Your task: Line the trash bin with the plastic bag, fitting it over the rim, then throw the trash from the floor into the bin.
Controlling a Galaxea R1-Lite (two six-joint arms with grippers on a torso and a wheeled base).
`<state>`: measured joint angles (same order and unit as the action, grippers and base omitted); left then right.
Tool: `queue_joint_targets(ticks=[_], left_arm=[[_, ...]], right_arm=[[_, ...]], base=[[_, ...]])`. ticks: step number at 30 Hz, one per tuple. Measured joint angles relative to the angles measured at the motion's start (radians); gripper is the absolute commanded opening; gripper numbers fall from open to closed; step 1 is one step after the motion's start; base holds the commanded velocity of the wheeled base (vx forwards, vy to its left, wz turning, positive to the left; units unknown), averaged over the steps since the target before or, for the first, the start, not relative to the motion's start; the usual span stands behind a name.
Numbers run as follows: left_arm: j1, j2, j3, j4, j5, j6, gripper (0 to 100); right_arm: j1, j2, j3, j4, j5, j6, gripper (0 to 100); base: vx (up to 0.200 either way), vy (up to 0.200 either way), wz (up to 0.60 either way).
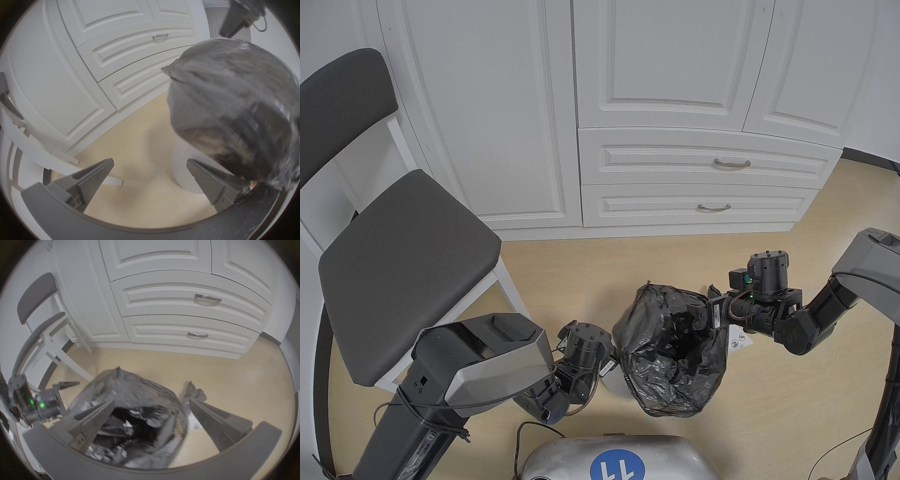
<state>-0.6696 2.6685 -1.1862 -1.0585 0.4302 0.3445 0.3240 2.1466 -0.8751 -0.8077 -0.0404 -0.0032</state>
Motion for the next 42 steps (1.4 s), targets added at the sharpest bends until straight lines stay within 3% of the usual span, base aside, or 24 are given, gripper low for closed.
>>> queue_joint_targets(ticks=[11, 28, 42], left_arm=[[0.039, -0.025, 0.044, -0.022, 0.000, 0.003, 100], [0.068, -0.027, 0.132, -0.119, 0.003, 0.007, 100], [0.083, -0.026, 0.335, -0.401, 0.003, 0.008, 100]], right_arm=[[0.006, -0.034, 0.079, 0.066, 0.006, -0.125, 100], [-0.018, 0.026, 0.047, 0.102, -0.002, -0.153, 100], [-0.046, 0.115, 0.020, 0.065, -0.009, -0.162, 100]], base=[[0.000, 0.000, 0.00], [0.000, 0.000, 0.00], [0.000, 0.000, 0.00]])
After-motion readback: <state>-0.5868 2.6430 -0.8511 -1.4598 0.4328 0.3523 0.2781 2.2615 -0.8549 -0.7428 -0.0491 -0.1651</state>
